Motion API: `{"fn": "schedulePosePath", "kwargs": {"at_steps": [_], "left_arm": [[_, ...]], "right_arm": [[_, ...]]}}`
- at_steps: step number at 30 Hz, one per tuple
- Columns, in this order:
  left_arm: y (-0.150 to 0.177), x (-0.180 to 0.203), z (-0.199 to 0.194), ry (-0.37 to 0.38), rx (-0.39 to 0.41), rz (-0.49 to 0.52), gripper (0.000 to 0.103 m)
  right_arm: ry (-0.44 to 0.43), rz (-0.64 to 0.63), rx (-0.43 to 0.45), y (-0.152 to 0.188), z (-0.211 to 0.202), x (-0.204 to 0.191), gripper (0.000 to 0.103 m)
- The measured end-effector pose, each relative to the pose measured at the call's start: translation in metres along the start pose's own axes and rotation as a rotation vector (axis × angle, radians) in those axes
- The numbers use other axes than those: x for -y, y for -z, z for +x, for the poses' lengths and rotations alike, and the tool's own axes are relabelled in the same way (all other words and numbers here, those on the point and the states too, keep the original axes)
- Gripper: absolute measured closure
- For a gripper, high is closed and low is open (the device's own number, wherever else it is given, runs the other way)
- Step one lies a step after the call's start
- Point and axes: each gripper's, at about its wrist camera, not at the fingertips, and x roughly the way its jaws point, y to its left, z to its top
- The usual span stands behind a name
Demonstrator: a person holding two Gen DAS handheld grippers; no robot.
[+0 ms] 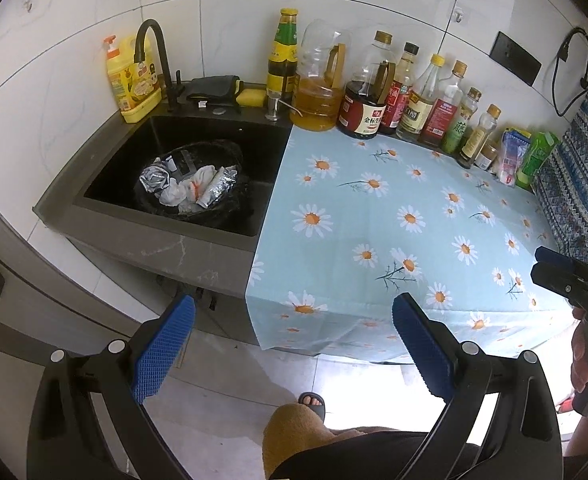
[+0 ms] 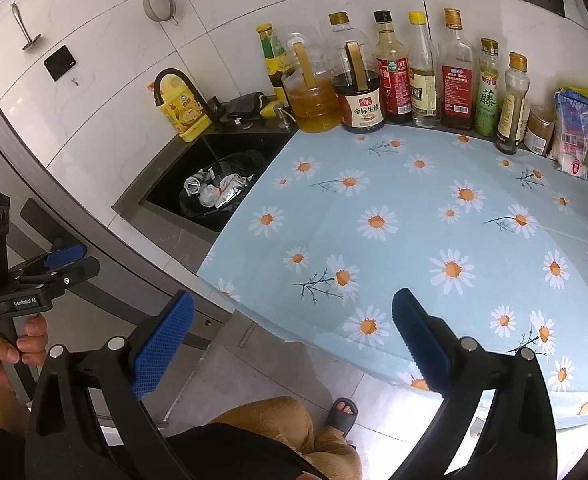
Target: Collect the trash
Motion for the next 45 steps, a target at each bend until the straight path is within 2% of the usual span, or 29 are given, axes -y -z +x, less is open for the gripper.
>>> {"fn": "schedulePosePath", "kwargs": {"at_steps": [45], "left_arm": [[-0.005,0.009,0.008,0.015,-0.026,0.011,0.007]], "right_arm": [[0.010,0.007,0.009,-0.003,-0.004,0.006,0.005]]}}
